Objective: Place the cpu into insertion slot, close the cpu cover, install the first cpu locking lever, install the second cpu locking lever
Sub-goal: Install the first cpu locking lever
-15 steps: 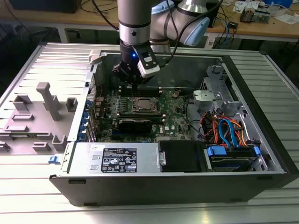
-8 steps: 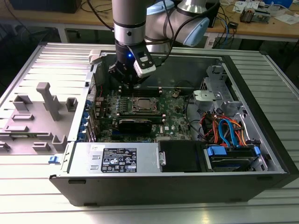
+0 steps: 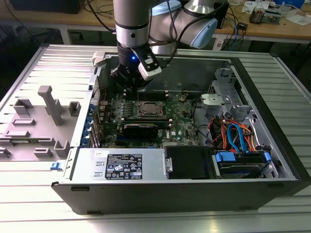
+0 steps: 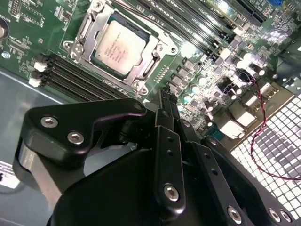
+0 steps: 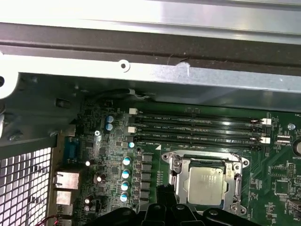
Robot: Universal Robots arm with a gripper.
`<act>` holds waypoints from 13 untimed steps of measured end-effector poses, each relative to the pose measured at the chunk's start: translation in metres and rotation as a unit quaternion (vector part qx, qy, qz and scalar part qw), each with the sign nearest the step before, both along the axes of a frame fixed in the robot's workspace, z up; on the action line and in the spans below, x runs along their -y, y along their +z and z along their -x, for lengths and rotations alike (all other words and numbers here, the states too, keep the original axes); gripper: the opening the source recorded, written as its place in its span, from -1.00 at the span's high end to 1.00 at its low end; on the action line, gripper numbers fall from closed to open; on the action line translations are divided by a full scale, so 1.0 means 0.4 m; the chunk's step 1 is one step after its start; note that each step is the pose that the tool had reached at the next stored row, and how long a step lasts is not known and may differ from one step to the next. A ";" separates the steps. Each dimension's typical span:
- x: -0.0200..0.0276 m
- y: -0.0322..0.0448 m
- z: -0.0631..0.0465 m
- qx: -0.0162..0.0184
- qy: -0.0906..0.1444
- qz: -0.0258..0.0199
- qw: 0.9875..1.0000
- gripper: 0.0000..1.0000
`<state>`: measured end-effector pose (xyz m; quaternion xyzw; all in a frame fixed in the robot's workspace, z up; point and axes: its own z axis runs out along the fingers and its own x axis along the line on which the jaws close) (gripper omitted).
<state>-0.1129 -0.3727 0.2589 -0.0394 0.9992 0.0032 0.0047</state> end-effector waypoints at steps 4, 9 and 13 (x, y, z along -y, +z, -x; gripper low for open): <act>-0.007 0.000 0.001 0.000 0.001 0.000 1.000 0.79; -0.022 0.000 0.003 0.000 0.001 0.000 1.000 0.79; -0.037 0.000 0.003 0.000 0.001 0.000 1.000 0.79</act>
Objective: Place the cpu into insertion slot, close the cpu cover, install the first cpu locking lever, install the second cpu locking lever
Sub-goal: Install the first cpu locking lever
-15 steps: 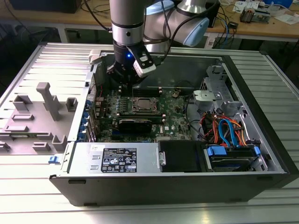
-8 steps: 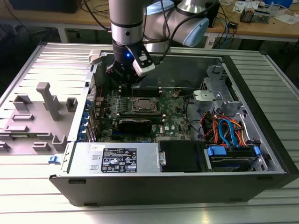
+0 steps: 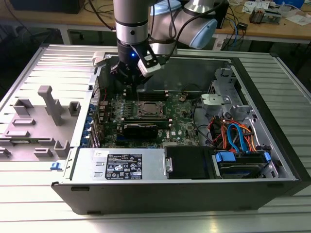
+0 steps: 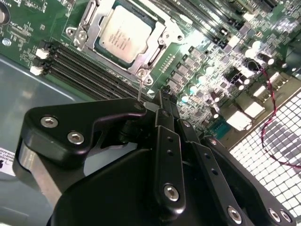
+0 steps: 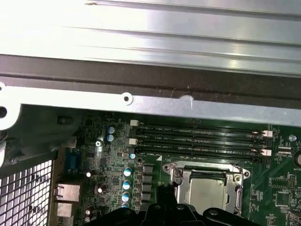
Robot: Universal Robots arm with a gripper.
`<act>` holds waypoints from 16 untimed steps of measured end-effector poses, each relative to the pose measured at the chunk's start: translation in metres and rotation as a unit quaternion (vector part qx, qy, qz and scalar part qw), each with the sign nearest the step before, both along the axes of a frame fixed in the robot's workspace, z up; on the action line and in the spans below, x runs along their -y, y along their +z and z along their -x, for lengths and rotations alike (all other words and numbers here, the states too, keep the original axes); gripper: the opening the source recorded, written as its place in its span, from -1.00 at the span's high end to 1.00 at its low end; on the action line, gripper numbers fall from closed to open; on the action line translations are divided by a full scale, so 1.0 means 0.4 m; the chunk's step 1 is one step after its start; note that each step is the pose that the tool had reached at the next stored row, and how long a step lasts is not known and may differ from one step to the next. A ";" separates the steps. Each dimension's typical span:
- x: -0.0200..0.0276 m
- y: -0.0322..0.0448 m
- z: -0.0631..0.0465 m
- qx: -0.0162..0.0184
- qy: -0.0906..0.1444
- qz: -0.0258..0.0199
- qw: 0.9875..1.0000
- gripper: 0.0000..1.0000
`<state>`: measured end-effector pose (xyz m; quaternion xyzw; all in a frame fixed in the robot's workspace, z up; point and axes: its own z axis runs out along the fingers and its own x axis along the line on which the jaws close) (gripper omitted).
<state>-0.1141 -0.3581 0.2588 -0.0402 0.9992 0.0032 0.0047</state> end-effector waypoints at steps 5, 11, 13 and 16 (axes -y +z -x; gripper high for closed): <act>-0.014 0.000 0.000 0.000 0.000 0.000 1.000 0.79; -0.024 0.000 -0.002 0.000 0.000 0.000 1.000 0.79; -0.025 0.000 -0.005 0.000 0.000 0.000 1.000 0.79; -0.027 0.000 -0.014 0.000 0.000 0.000 1.000 0.79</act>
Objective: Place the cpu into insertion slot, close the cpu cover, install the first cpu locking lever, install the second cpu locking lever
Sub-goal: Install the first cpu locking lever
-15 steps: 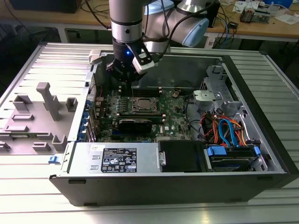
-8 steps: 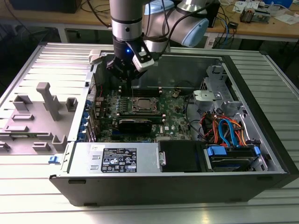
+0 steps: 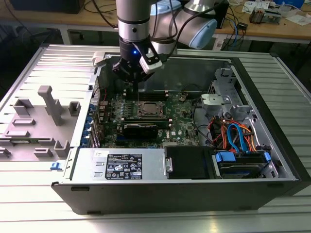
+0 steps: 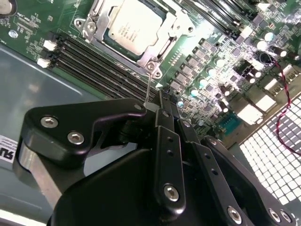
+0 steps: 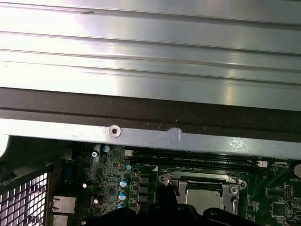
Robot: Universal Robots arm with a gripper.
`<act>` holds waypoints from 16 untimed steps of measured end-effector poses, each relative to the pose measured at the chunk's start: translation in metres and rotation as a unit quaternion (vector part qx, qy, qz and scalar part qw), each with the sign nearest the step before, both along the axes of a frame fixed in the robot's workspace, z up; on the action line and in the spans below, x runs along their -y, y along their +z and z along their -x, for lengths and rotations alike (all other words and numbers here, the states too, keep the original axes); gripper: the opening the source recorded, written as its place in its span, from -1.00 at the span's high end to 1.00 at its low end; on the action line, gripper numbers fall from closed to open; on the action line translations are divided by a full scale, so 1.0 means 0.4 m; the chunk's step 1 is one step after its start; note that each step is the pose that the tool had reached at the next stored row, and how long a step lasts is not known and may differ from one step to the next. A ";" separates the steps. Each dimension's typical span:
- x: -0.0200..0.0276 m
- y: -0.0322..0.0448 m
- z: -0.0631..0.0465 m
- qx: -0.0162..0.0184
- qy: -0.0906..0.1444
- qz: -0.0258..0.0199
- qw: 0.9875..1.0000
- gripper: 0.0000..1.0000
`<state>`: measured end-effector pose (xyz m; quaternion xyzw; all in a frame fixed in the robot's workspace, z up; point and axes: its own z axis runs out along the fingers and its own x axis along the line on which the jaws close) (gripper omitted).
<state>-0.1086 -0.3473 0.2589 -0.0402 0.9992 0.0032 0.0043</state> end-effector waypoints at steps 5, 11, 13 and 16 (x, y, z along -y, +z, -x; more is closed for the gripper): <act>-0.001 -0.001 -0.021 -0.001 0.000 0.000 1.000 0.79; -0.001 -0.001 -0.021 -0.001 0.000 0.000 1.000 0.79; -0.001 -0.001 -0.022 -0.001 0.000 0.000 1.000 0.79; -0.001 -0.001 -0.022 -0.001 0.000 0.000 1.000 0.79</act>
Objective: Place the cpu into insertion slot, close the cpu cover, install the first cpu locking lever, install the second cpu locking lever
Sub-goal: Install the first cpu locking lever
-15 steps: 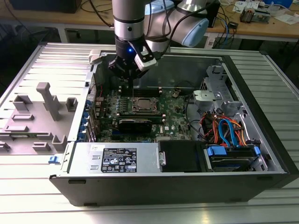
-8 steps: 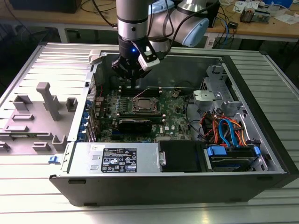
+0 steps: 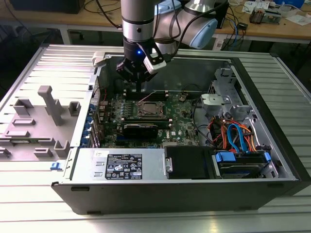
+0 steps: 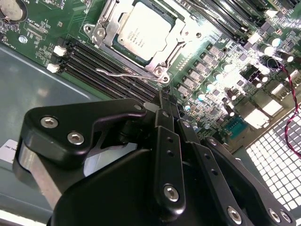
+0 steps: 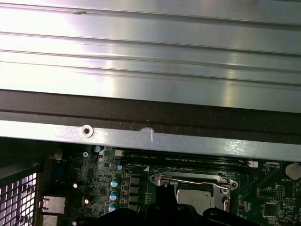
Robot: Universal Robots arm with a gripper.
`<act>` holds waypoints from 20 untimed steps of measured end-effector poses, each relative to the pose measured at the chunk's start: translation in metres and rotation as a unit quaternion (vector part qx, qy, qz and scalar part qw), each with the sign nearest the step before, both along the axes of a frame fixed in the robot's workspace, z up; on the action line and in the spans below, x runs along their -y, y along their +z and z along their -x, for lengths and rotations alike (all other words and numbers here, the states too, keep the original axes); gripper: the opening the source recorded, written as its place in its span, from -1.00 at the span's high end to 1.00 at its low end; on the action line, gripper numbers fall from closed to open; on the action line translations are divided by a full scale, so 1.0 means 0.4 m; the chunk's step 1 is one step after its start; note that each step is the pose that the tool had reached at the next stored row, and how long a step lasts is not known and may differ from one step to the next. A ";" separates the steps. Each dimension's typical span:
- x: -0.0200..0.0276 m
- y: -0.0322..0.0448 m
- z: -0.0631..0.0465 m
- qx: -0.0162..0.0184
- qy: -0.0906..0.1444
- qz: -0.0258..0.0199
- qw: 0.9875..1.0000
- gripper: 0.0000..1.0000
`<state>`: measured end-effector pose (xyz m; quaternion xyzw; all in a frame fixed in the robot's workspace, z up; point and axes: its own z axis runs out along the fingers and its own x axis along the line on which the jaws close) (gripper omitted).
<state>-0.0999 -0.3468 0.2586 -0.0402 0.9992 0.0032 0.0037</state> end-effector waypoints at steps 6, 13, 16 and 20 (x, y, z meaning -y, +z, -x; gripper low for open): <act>0.000 0.000 0.000 0.000 0.000 0.000 1.000 0.79; 0.000 -0.001 -0.012 0.000 0.000 0.000 1.000 0.79; 0.000 -0.003 -0.013 0.000 0.000 0.000 1.000 0.79; 0.000 -0.006 -0.013 0.000 0.000 0.000 1.000 0.79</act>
